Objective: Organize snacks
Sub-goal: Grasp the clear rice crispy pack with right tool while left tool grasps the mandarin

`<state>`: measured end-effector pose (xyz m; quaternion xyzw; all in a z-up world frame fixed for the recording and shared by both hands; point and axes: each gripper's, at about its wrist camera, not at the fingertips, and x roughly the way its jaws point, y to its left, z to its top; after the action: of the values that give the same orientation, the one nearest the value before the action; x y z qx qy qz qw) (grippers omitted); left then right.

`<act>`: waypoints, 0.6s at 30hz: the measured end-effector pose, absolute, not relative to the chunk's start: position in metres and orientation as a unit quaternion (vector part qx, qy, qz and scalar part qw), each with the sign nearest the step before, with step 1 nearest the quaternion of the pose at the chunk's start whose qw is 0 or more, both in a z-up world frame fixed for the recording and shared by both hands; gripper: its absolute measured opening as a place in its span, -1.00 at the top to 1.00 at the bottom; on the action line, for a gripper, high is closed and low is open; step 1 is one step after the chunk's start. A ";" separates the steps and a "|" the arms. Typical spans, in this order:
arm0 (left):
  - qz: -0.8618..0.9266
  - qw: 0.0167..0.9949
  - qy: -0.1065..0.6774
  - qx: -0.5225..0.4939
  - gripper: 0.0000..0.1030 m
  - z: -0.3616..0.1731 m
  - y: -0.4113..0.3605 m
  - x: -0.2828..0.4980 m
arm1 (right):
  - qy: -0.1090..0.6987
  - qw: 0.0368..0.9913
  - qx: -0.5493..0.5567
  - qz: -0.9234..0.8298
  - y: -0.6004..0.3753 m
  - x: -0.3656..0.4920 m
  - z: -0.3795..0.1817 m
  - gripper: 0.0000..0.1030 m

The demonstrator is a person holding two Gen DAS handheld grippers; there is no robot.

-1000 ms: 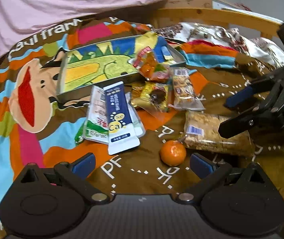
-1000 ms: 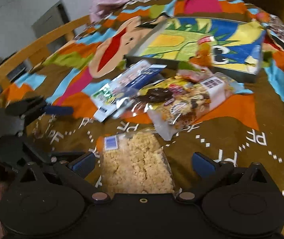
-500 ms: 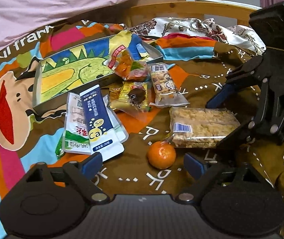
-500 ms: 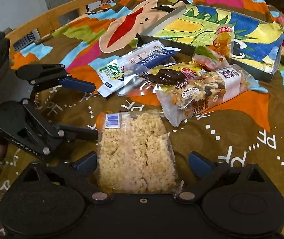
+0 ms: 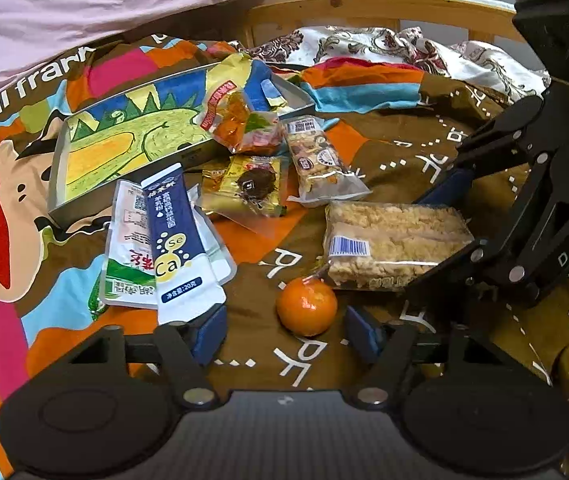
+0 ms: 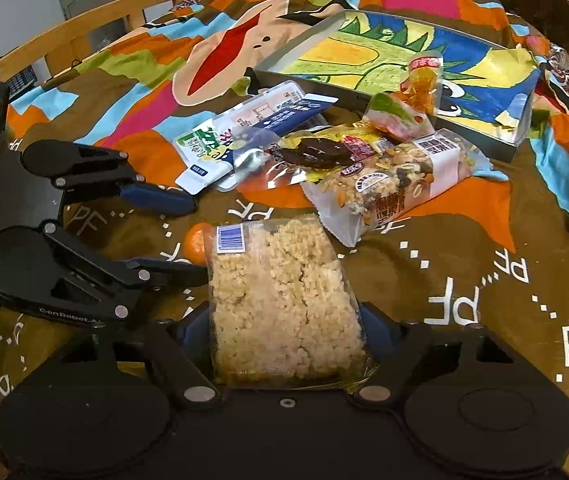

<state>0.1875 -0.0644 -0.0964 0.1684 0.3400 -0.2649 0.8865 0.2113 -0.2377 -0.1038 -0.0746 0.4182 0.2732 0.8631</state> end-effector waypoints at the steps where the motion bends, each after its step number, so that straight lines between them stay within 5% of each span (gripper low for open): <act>1: -0.265 0.886 0.340 0.170 -0.21 -0.097 -0.066 0.187 | 0.417 0.864 -0.075 0.271 -0.238 0.211 -0.103 -0.51; 18: -0.248 0.895 0.323 0.184 0.12 -0.104 -0.078 0.182 | 0.408 0.871 -0.089 0.257 -0.237 0.207 -0.105 -0.52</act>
<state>0.1824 -0.0782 -0.1043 0.1836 0.3234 -0.2481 0.8945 0.2074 -0.2369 -0.1048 -0.0886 0.4085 0.2575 0.8712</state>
